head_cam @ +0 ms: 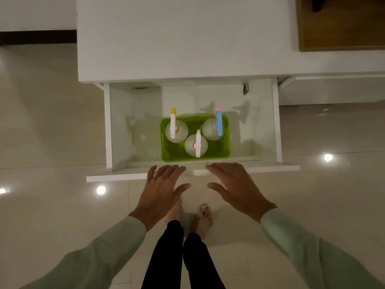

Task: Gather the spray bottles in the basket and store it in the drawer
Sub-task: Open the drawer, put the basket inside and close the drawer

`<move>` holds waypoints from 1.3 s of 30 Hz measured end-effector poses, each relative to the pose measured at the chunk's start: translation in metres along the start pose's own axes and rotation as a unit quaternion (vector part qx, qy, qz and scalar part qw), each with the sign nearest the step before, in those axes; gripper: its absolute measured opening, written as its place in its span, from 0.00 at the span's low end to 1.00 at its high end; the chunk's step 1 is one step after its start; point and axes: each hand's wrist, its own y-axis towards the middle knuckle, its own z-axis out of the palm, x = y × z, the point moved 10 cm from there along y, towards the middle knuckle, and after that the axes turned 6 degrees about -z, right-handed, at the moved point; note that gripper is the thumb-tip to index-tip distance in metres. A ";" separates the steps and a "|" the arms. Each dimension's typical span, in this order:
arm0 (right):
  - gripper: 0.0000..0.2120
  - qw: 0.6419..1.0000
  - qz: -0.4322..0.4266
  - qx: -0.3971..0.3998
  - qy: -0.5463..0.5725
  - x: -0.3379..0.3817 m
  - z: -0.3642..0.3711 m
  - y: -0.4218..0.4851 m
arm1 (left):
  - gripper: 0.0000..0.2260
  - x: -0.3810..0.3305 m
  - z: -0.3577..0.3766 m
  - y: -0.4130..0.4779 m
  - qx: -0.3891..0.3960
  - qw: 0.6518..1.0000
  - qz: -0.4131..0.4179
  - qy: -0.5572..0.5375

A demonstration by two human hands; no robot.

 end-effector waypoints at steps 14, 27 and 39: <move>0.34 0.979 -0.014 -0.107 -0.172 -0.005 -0.022 0.035 | 0.20 -0.001 -0.022 0.034 -0.130 0.986 0.028 0.097; 0.53 0.943 0.002 -0.213 -0.257 -0.030 -0.122 0.128 | 0.39 -0.022 -0.116 0.130 -0.247 0.954 0.060 0.160; 0.40 0.930 0.029 -0.210 -0.299 -0.046 -0.151 0.169 | 0.22 -0.016 -0.151 0.183 -0.294 0.938 0.053 0.177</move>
